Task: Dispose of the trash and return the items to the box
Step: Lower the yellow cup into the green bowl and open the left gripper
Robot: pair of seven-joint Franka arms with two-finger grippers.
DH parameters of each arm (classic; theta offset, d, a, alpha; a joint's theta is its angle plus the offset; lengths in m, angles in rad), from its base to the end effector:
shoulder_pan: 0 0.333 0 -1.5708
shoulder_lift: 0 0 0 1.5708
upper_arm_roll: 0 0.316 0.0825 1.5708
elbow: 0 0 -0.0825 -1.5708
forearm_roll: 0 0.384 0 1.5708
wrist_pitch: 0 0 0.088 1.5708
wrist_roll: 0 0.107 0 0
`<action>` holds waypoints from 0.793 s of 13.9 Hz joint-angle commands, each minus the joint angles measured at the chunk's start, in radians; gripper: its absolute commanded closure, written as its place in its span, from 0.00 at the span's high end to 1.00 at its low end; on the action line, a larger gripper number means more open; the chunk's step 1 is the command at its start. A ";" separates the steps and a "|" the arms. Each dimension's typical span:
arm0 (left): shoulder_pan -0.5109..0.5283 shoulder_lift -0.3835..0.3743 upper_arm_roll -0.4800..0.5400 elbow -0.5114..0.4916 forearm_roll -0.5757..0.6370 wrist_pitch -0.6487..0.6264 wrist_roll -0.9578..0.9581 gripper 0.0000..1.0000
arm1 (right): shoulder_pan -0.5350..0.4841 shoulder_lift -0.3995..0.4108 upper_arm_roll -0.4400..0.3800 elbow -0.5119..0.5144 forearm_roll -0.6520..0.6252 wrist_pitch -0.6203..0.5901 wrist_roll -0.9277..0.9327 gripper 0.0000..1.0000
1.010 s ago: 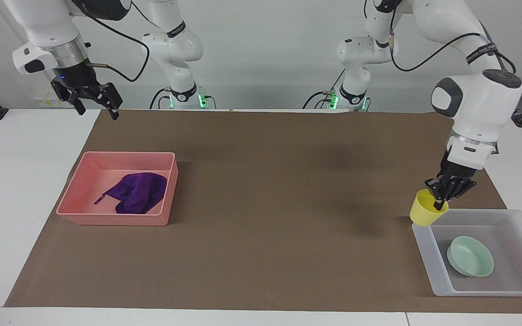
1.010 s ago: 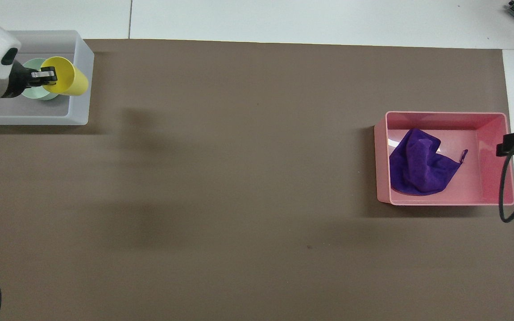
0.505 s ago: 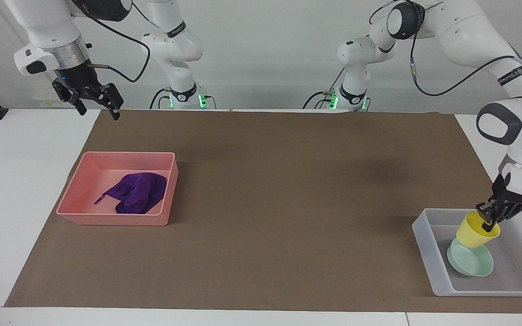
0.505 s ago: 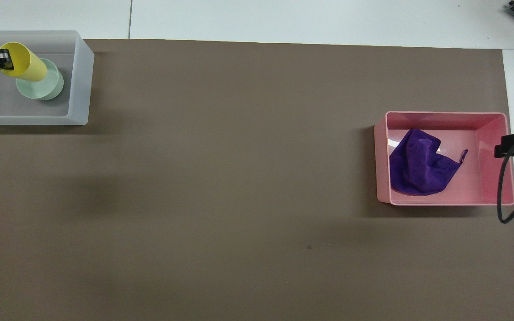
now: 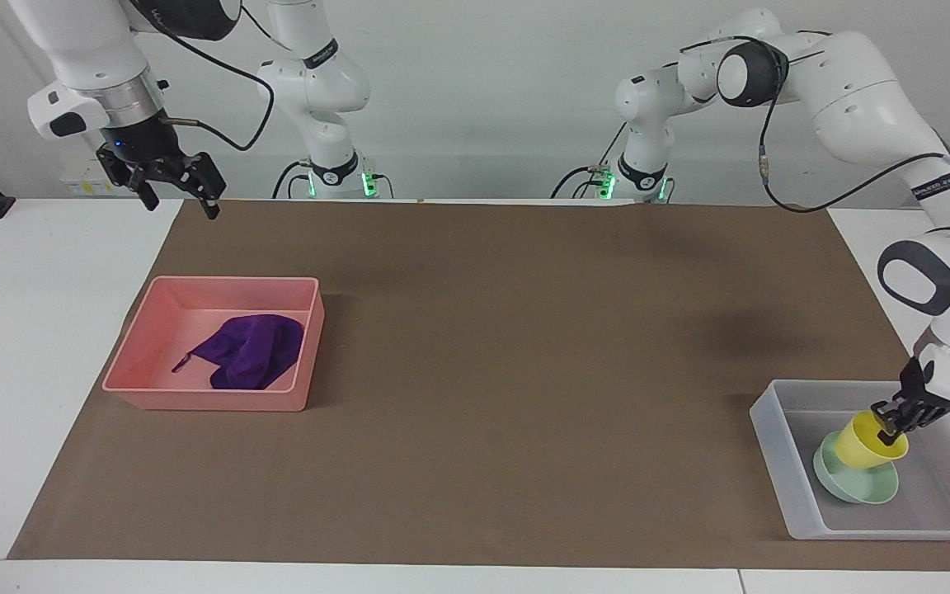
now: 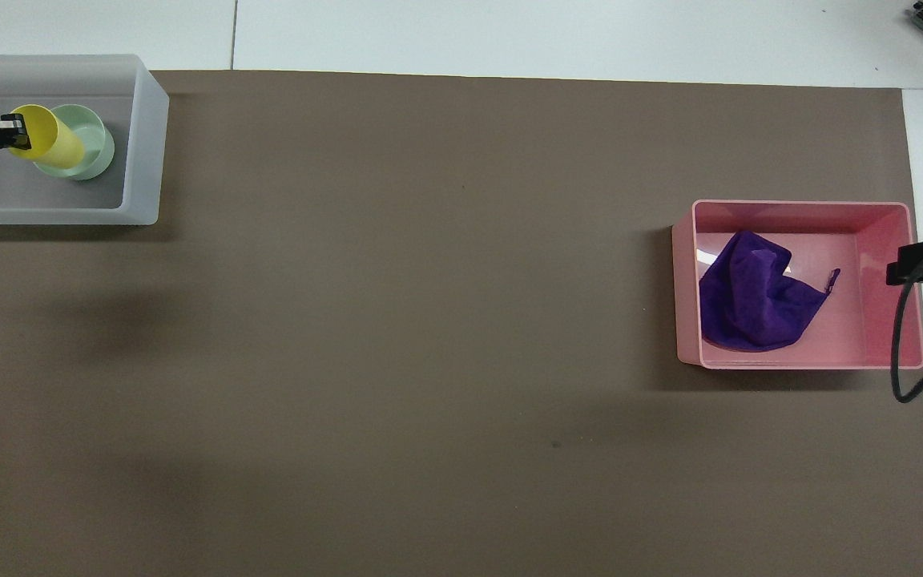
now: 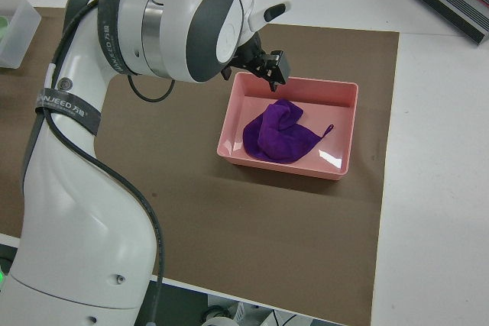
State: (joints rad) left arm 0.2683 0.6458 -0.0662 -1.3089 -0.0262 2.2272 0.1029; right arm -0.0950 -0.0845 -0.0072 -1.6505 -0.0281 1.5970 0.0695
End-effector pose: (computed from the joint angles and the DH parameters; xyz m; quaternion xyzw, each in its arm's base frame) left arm 0.7387 0.1631 0.3898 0.9881 0.0649 0.1394 0.0091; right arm 0.5273 -0.0572 0.6350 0.9961 -0.0856 0.0153 0.0140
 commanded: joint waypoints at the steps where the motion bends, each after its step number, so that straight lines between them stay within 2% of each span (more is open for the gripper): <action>1: 0.017 0.003 -0.012 -0.021 -0.018 0.037 0.020 0.00 | -0.003 -0.031 0.006 -0.037 -0.003 0.000 -0.002 1.00; 8: 0.000 -0.023 -0.012 -0.130 -0.040 0.134 0.020 0.00 | 0.000 -0.040 0.009 -0.052 -0.003 0.000 -0.013 1.00; 9: 0.000 -0.023 -0.012 -0.130 -0.040 0.128 0.020 0.16 | 0.006 -0.040 0.012 -0.054 -0.003 0.000 -0.011 1.00; 10: 0.000 -0.023 -0.012 -0.128 -0.040 0.124 0.020 0.48 | 0.011 -0.040 0.012 -0.052 -0.001 -0.003 -0.011 1.00; 11: 0.000 -0.023 -0.011 -0.124 -0.038 0.120 0.020 0.59 | 0.011 -0.040 0.013 -0.049 0.004 -0.011 -0.013 1.00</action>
State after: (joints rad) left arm 0.2691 0.6485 -0.0808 -1.4028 -0.0465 2.3359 0.1033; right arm -0.0842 -0.0980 -0.0021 -1.6749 -0.0277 1.5969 0.0693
